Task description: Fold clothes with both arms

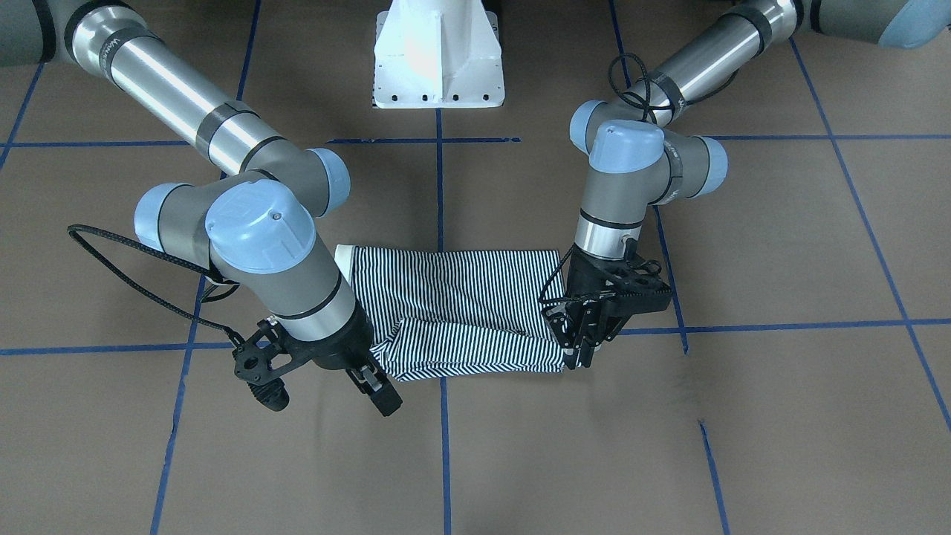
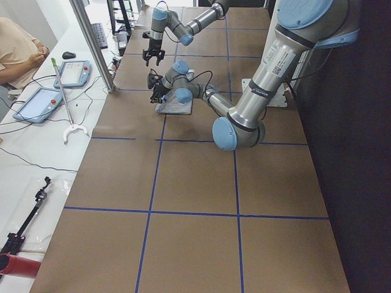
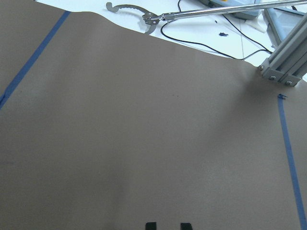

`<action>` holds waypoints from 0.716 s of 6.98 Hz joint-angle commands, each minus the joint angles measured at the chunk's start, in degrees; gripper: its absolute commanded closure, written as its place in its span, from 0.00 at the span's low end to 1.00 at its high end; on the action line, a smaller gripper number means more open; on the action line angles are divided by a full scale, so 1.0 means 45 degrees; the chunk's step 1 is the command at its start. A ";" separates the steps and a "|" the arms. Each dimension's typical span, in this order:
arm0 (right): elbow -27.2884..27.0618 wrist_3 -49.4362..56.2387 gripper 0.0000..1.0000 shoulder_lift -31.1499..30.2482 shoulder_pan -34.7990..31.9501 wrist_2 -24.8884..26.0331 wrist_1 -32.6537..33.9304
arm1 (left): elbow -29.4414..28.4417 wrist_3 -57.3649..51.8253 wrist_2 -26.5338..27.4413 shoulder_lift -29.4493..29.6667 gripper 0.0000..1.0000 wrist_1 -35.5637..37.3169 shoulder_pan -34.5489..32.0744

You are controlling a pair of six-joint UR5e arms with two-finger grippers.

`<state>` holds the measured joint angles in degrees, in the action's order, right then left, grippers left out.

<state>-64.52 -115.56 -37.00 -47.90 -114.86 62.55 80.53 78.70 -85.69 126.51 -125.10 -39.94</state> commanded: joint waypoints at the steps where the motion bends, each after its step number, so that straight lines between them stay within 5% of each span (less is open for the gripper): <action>1: -0.0909 -0.0179 0.35 -0.0251 0.0813 0.0072 0.0084 | 0.1390 0.0185 -0.1046 -0.0163 0.70 -0.0228 -0.0400; 2: -0.1555 -0.0160 0.99 -0.0853 0.1536 0.0732 0.0065 | 0.2252 0.0226 -0.1945 -0.0803 0.78 -0.0248 -0.0634; 4: -0.1737 0.0152 1.00 -0.0918 0.2982 0.2080 0.0065 | 0.3235 0.0226 -0.2594 -0.1628 1.00 -0.0248 -0.0968; 5: -0.1737 0.0172 1.00 -0.0802 0.3356 0.2434 0.0065 | 0.3237 0.0207 -0.2657 -0.1669 1.00 -0.0248 -0.1007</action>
<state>-72.14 -115.05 -40.92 -35.44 -106.40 62.84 94.29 79.66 -96.52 119.83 -126.20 -44.07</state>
